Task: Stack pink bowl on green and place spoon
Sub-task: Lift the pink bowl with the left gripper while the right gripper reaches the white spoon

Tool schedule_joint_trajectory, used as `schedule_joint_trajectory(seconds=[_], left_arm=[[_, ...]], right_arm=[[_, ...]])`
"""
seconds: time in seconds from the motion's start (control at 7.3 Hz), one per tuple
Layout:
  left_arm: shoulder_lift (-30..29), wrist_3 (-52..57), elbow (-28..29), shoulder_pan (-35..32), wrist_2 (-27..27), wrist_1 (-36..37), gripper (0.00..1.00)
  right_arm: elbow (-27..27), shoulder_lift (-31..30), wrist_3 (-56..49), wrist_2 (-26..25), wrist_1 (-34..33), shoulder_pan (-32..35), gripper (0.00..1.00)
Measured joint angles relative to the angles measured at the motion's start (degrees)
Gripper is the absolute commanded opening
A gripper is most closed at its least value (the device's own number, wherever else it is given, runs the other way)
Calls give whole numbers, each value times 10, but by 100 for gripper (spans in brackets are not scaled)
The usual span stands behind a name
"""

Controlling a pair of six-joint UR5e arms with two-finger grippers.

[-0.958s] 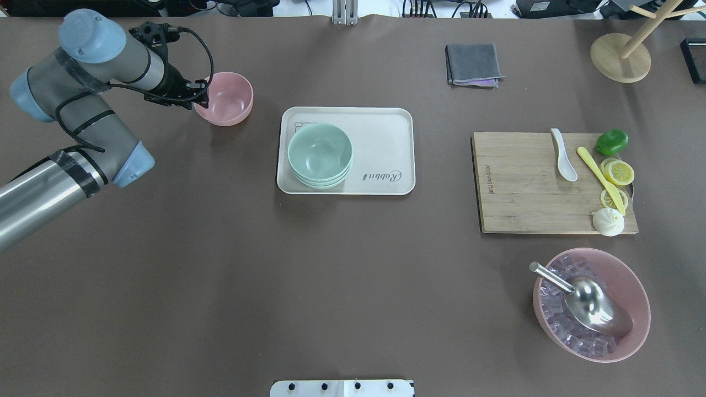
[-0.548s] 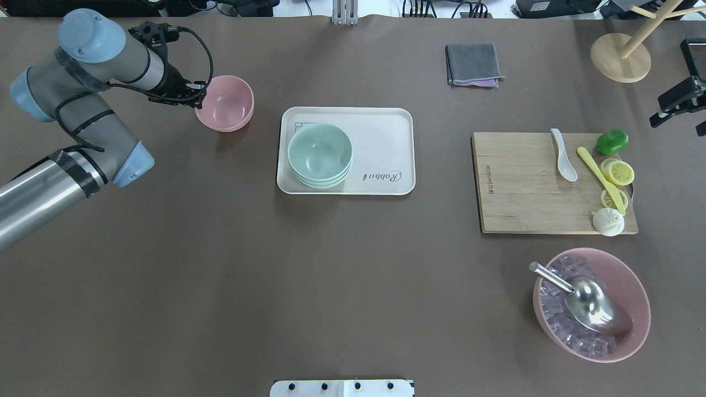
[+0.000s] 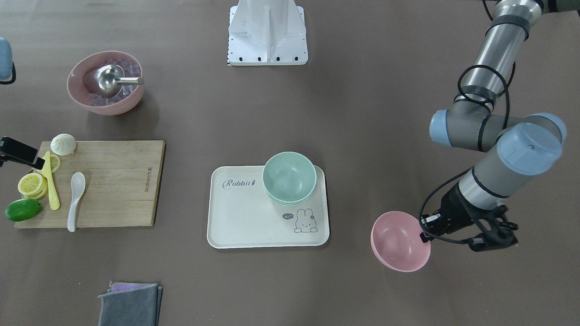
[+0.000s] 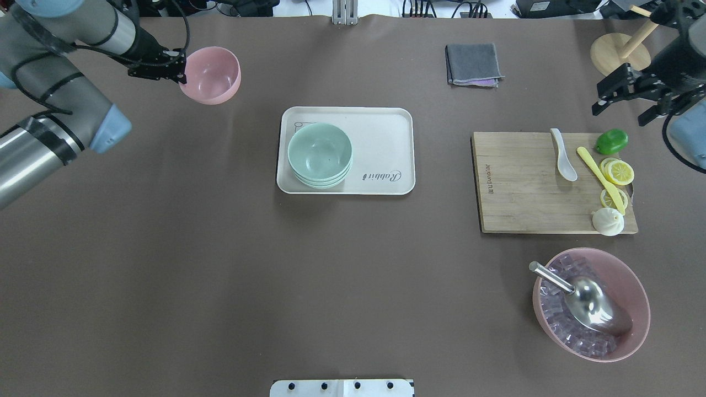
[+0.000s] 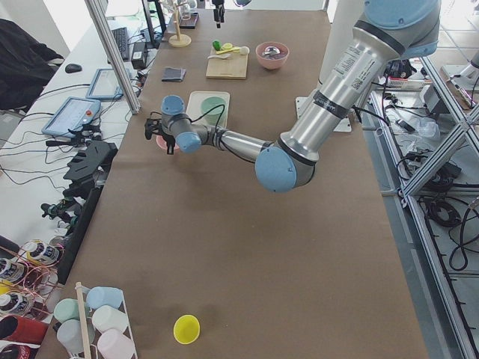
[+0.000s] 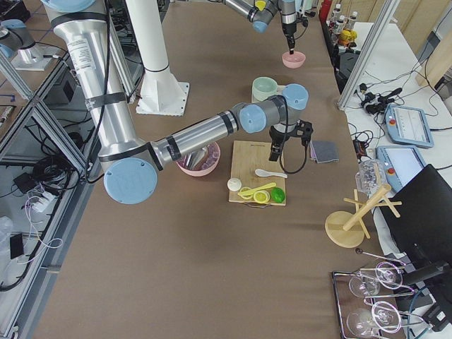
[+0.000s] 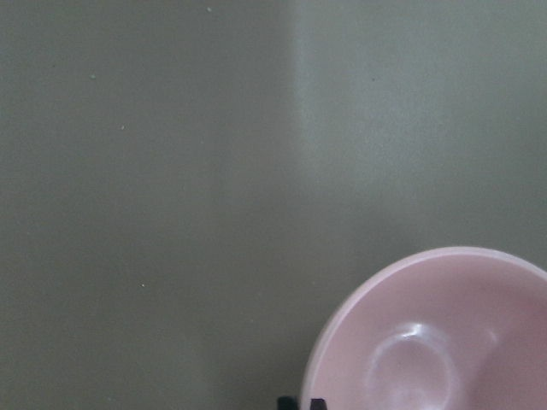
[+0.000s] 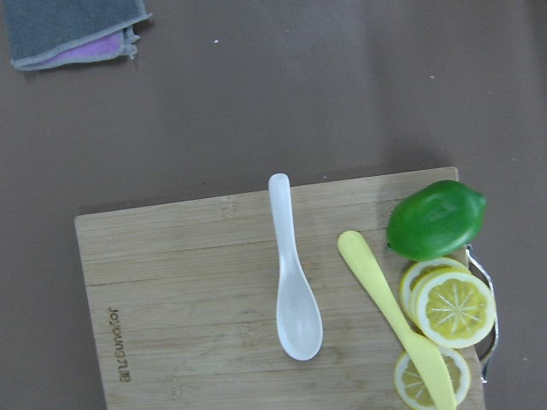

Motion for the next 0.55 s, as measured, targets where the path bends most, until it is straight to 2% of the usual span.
schedule_joint_trajectory(seconds=[0.27,0.55], left_arm=[[-12,-3,-27,-22,-36,48,0],[-19,-6,-38,-25,-41,65,0]], right_arm=[[-42,5,56,-67,76,-53,100],[-126,12,65,-91,178,-68,99]])
